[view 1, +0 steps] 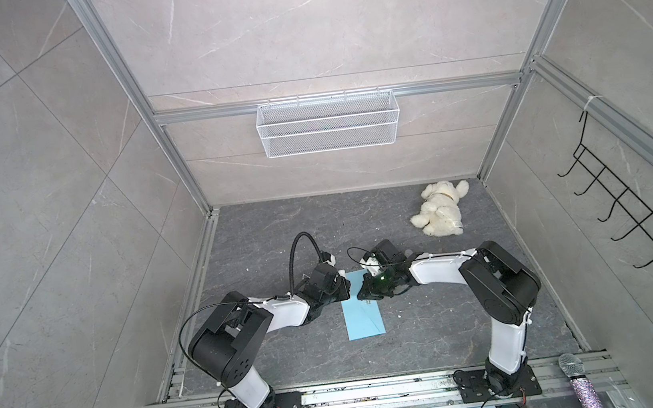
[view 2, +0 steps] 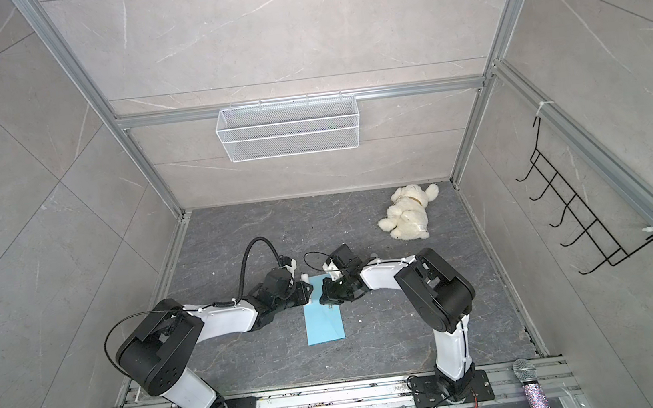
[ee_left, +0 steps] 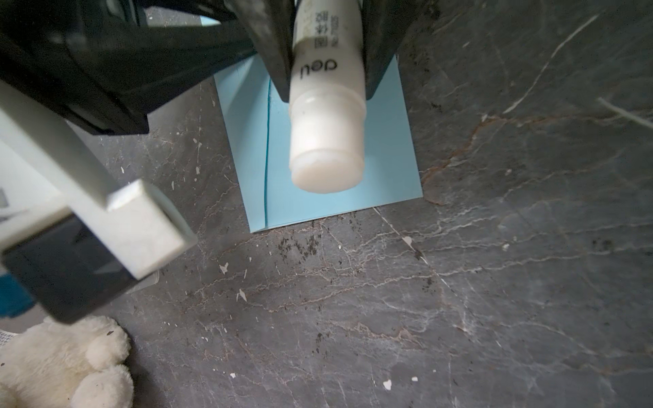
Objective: Place the letter into the envelope and seal it
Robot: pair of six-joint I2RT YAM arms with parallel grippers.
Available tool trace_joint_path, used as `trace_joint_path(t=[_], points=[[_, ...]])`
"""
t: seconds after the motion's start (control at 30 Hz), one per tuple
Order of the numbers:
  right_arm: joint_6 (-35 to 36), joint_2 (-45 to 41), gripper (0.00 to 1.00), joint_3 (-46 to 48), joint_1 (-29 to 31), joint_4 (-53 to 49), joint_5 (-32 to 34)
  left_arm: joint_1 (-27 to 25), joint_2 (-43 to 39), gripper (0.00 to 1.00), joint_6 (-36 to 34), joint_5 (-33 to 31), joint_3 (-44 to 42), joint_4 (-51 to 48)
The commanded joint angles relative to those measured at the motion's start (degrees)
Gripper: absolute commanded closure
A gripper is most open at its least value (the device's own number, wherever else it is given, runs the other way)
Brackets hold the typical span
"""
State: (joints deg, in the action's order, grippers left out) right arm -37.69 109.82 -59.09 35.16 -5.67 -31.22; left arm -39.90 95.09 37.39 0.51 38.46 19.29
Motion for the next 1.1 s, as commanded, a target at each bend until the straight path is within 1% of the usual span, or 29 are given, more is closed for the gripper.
trace_joint_path(t=[0.0,0.17,0.3,0.6,0.93,1.07], points=[[1.61,3.75,1.0,-1.22,-2.21,-2.6,3.09,-0.29,0.36,1.0,-0.43,-0.86,-0.09,-0.52],[2.26,4.61,1.0,-3.04,-4.51,-3.31,3.08,-0.18,0.05,1.0,-0.55,-1.11,-0.26,-0.72],[2.67,4.61,1.0,-3.74,-4.97,-3.98,3.1,-0.19,0.1,1.0,-0.56,-1.19,-0.22,-0.75],[2.53,2.01,1.0,-0.4,-4.63,-1.8,0.77,-0.18,0.78,1.0,-0.48,-0.99,0.05,-0.56],[4.16,0.86,1.0,1.06,0.54,-4.37,1.6,-0.2,1.06,1.0,-0.33,-0.86,0.22,-0.48],[4.05,-0.51,1.0,3.11,1.2,-4.35,2.02,-0.25,1.23,1.0,-0.39,-0.91,0.19,-0.42]])
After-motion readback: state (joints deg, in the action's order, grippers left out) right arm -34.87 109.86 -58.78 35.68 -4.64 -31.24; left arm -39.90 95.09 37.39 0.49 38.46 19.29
